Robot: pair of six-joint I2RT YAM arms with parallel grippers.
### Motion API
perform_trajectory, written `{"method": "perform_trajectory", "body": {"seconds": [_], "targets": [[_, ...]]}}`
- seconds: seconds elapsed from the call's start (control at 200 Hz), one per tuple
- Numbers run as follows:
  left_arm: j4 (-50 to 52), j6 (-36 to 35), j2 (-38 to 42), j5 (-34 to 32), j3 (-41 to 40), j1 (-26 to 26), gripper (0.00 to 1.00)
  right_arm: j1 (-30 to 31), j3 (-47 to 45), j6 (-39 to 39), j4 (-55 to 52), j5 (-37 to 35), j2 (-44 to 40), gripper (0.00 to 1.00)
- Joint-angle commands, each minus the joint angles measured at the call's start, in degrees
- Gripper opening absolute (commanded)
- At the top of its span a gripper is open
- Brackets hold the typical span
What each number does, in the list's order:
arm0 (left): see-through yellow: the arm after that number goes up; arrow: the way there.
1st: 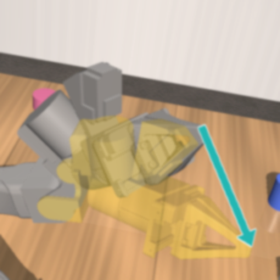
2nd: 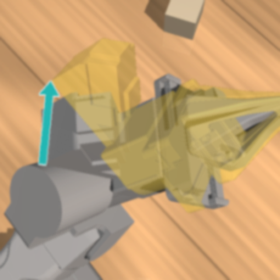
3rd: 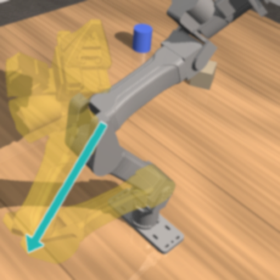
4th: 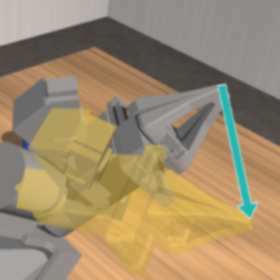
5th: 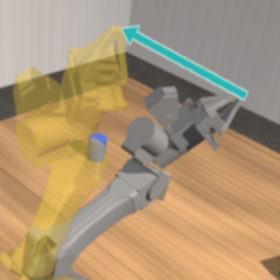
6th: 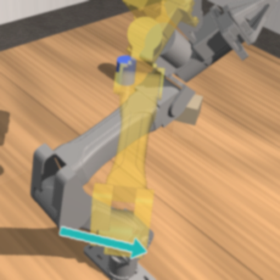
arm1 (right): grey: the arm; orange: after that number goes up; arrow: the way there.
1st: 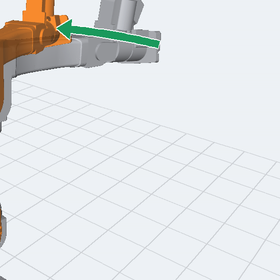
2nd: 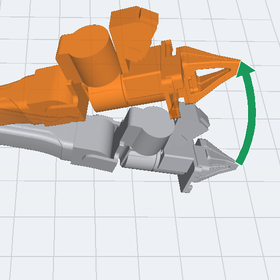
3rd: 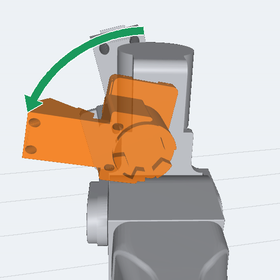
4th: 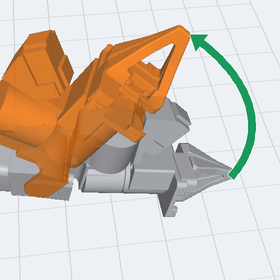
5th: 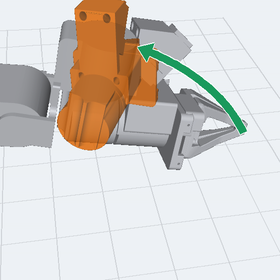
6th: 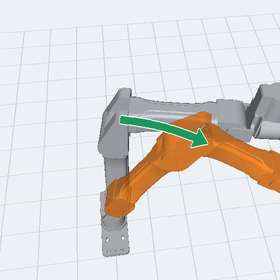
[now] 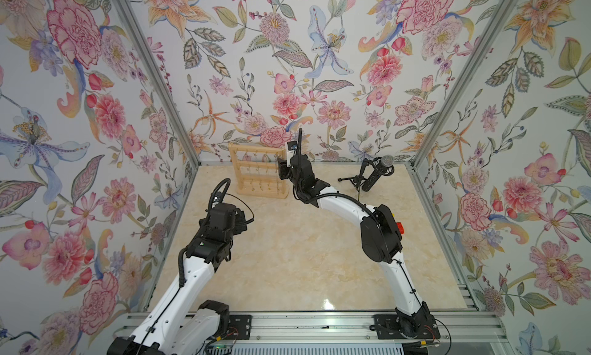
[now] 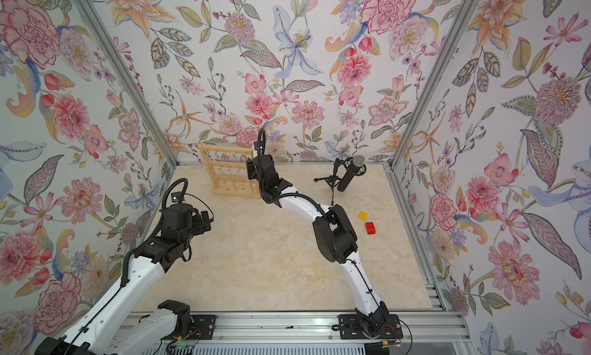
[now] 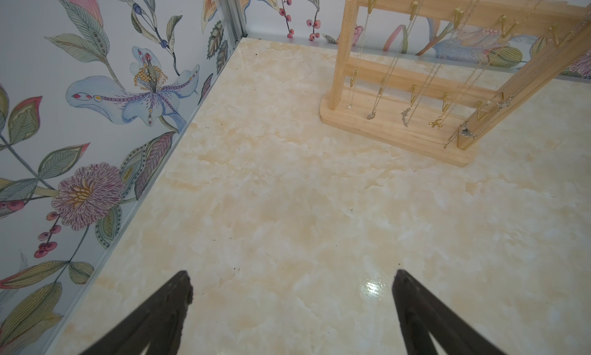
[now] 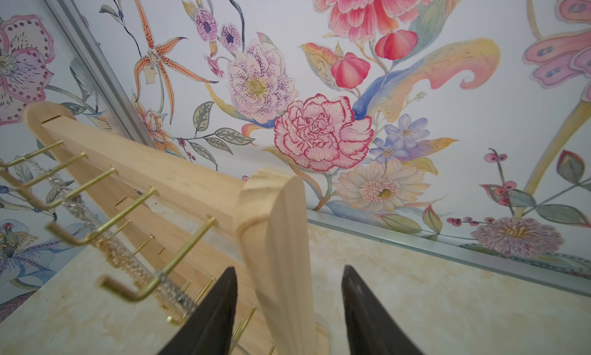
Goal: Take the necklace off the jewelry display stand
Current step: Move the stand to the center of the board.
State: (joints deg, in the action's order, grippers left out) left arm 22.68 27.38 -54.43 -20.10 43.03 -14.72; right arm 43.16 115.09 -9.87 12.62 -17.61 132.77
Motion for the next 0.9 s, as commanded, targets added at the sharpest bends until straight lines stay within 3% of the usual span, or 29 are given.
{"method": "perform_trajectory", "body": {"seconds": [0.0,0.891], "targets": [[-0.75,-0.66,-0.19,-0.17,-0.49,0.65,0.99,0.44,2.32,-0.7,0.11,-1.64,1.33,0.52],[-0.79,-0.74,-0.15,0.14,-0.53,0.64,0.99,1.34,7.21,4.69,3.36,-6.16,6.4,0.34]]}}
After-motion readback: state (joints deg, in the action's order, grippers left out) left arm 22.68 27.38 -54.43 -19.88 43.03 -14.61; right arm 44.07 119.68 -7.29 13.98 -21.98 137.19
